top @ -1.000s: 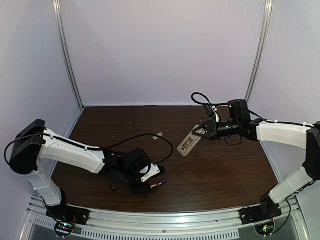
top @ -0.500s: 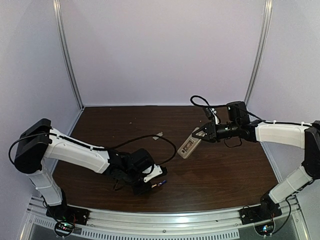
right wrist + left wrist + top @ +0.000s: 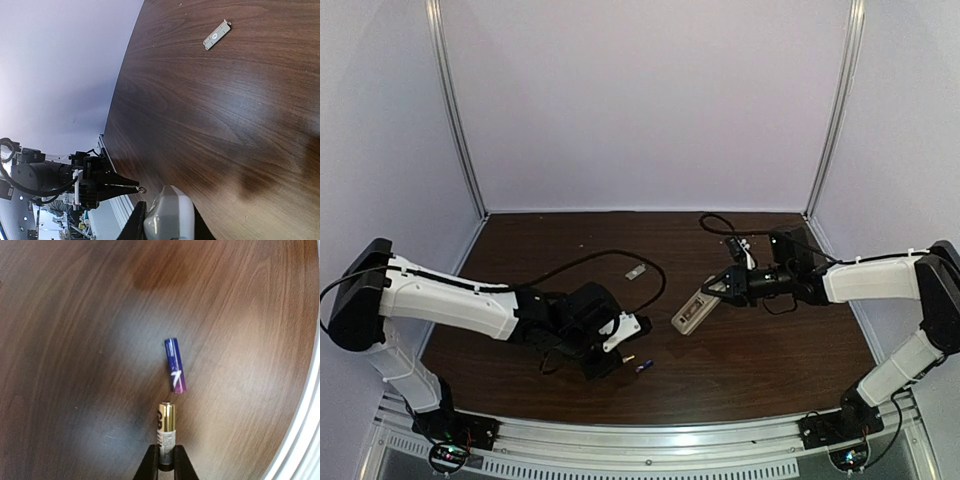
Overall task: Load the batteries into the remote control
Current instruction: Pick up the battery from the corner of the board, then place the battery in the battery compartment.
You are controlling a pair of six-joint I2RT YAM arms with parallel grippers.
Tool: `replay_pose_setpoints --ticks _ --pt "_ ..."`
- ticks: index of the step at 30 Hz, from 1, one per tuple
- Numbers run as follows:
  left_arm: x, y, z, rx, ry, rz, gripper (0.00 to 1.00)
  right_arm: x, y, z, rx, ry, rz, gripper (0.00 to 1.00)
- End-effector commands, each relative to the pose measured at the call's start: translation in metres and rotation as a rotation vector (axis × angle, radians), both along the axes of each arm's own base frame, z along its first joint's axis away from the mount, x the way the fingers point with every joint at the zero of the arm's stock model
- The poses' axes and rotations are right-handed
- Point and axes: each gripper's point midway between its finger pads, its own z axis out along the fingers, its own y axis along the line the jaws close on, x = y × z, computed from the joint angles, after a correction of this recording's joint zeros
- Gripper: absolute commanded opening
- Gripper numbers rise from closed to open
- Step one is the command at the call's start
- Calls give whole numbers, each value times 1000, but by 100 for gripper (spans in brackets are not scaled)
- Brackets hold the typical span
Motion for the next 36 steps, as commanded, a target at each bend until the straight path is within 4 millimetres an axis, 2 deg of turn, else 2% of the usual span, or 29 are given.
replay_pose_setpoints --ticks 1,4,7,12,17,26,36 --pt "17 -27 53 -145 -43 70 0 2 12 10 90 3 -51 0" --pt "22 -41 73 -206 -30 89 0 -4 18 10 113 26 -49 0" --pt "26 -52 81 -223 -19 91 0 -10 29 11 129 37 -39 0" --pt "32 -62 80 -201 -2 119 0 -20 45 6 135 53 -24 0" --pt "36 -62 77 -166 7 139 0 -28 56 2 133 62 -8 0" --pt "40 -58 64 -113 15 161 0 -37 65 -9 131 105 -25 0" --pt "45 -60 59 -94 21 181 0 -43 71 -16 156 159 -36 0"
